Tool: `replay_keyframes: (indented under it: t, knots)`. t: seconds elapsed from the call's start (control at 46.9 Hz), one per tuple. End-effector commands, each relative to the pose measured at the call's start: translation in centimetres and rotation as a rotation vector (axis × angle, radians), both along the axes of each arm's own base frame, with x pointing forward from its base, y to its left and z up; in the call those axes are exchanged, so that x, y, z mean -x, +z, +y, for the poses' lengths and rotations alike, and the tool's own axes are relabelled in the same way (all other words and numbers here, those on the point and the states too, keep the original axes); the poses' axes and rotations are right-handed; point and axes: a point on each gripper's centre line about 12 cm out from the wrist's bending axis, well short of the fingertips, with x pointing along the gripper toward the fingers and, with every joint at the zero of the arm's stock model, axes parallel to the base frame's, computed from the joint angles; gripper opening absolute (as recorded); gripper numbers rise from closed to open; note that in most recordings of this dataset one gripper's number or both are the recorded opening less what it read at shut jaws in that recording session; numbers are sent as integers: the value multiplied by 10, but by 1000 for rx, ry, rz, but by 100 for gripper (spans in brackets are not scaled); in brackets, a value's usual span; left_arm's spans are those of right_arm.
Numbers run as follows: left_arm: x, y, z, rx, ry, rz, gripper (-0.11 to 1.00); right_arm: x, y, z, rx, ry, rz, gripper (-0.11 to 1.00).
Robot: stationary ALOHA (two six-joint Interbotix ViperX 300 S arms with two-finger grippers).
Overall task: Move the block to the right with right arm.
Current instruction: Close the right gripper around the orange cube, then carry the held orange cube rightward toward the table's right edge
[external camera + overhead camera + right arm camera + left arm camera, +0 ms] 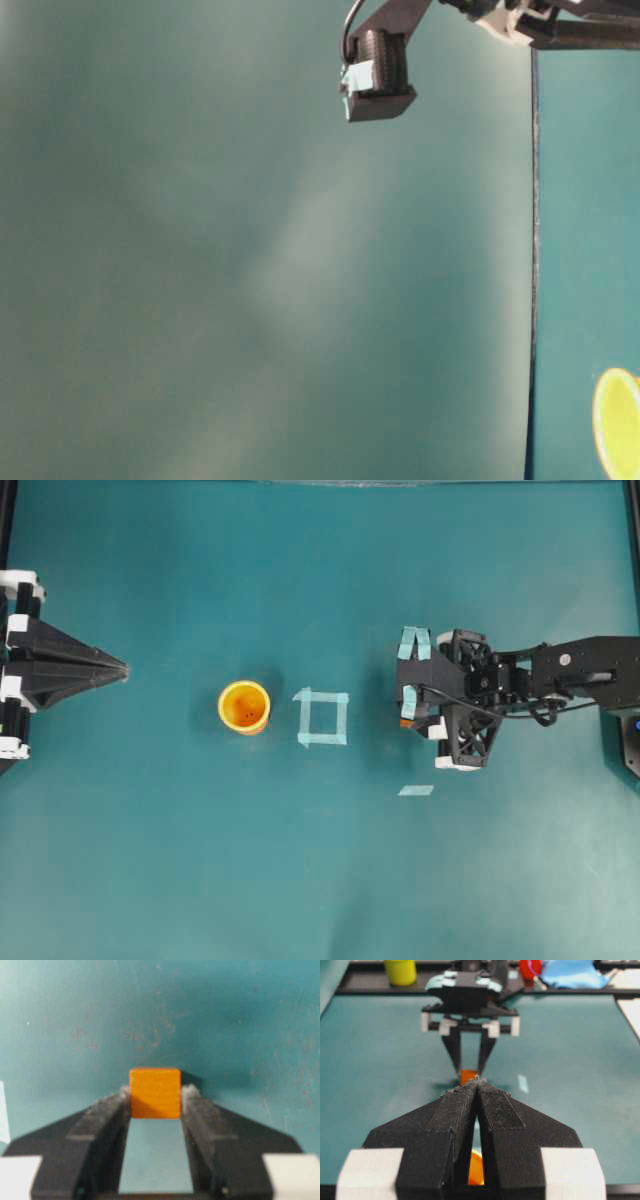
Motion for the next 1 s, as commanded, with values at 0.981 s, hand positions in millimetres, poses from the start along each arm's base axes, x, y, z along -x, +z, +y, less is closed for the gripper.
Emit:
replay_keyframes:
  t: [0.981]
  knots:
    - [-3,11,0,-3,0,-25,0,76,84,6,-23,-17,-61,40]
